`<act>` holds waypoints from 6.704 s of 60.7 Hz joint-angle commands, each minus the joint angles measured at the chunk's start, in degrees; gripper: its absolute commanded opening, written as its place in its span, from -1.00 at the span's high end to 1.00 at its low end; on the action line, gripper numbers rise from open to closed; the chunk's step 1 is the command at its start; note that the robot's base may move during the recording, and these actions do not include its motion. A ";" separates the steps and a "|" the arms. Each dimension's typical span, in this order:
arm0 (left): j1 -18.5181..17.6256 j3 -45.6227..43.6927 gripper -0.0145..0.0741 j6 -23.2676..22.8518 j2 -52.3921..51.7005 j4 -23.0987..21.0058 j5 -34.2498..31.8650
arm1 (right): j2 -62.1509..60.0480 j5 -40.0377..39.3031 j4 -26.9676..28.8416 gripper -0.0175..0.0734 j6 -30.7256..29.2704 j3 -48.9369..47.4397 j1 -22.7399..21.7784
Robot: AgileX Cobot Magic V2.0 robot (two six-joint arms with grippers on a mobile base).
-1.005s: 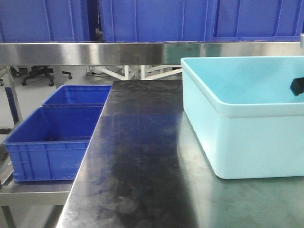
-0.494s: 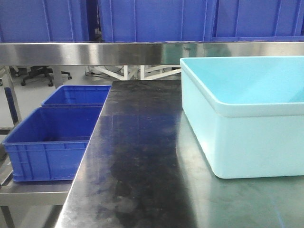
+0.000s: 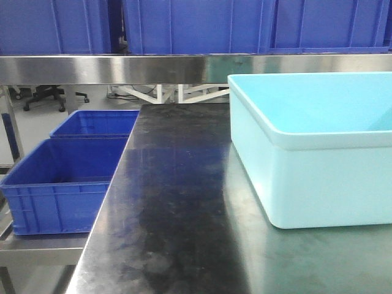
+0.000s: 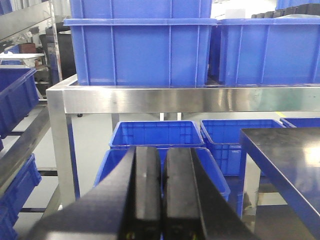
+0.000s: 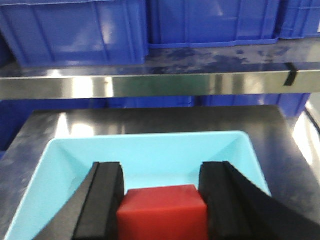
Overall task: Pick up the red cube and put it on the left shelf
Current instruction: 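Lift the red cube out of the bin with the right gripper, then drive the base away from the table holding the red cube, then drive the base across the floor toward the blue crate shelving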
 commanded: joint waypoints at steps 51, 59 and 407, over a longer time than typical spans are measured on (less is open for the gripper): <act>-0.21 1.41 0.44 0.01 -0.94 0.00 -4.74 | -0.57 1.68 2.81 0.49 -0.32 -1.35 5.78; -0.21 1.41 0.44 0.01 -0.94 0.00 -4.74 | -0.57 1.68 2.81 0.49 -0.32 -1.35 5.78; -0.21 1.41 0.44 0.01 -0.94 0.00 -4.74 | -0.07 1.63 2.81 0.49 -0.32 -1.35 5.78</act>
